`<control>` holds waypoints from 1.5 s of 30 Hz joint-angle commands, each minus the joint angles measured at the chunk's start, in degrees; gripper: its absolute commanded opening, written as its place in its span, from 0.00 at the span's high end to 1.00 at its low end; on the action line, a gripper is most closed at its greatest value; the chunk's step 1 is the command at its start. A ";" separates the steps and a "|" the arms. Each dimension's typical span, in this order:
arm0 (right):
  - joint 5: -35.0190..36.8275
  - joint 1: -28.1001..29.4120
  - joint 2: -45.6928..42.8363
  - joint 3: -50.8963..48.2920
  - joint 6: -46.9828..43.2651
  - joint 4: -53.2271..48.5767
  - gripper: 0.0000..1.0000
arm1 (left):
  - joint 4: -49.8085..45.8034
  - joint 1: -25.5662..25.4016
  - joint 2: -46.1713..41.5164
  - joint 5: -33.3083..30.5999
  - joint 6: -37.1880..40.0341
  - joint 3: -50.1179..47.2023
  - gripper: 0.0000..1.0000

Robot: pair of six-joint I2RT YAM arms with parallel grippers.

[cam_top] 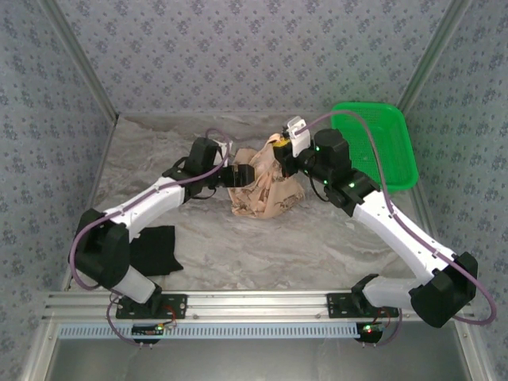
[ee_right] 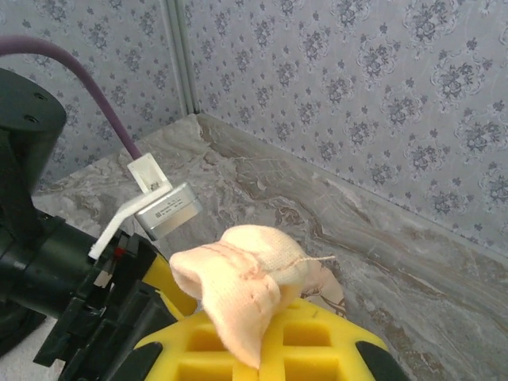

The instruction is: Fold the inside-out t-shirt

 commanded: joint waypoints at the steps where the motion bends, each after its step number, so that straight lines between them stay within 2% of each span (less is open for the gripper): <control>1: 1.29 0.13 -1.26 1.02 1.53 -0.39 1.00 | 5.21 0.13 0.50 3.50 -7.33 -0.28 0.37; 3: 1.44 0.16 -1.44 0.59 1.55 -0.47 1.00 | 5.24 0.09 1.88 4.81 -8.33 0.61 0.55; 5: 2.49 0.20 -1.53 -0.18 1.20 -0.61 1.00 | 6.13 0.05 2.91 6.85 -9.28 1.60 0.82; 8: 5.03 -0.04 -1.55 -1.33 0.34 -2.30 0.98 | 4.27 -0.18 1.80 6.50 -8.13 3.24 0.89; 12: 6.65 -0.64 -1.13 -3.48 -0.10 -5.94 0.84 | -7.94 -2.30 -3.01 -3.37 -0.12 8.57 1.00; 17: 8.41 -0.02 -0.15 -4.98 -0.84 -10.11 0.66 | -17.01 -5.16 -4.43 -9.55 5.78 14.99 1.00; 23: 10.81 0.07 1.93 -3.84 -1.34 -14.35 0.55 | -20.18 -6.66 -5.08 -14.13 9.24 16.95 1.00; 26: 7.35 -0.59 2.51 -3.37 -2.80 -17.04 0.46 | -19.78 -6.68 -6.46 -15.02 12.14 16.72 1.00; 28: 0.28 -1.36 2.54 -2.11 -6.13 -20.98 0.40 | -20.25 -6.93 -7.09 -15.19 15.04 16.93 1.00; 32: -8.00 -1.73 3.30 1.51 -12.09 -28.81 0.37 | -21.29 -7.15 -7.58 -15.15 17.13 17.48 1.00; 35: -5.16 -1.48 5.12 4.29 -12.70 -31.32 0.37 | -21.39 -7.54 -7.77 -13.32 18.70 17.49 1.00; 39: 0.35 -1.20 8.38 6.32 -10.61 -32.03 0.42 | -21.67 -8.00 -8.00 -12.43 19.96 17.54 1.00; 45: 3.58 -0.48 8.75 7.39 -7.57 -35.62 0.42 | -22.63 -7.96 -9.48 -15.52 21.00 17.13 1.00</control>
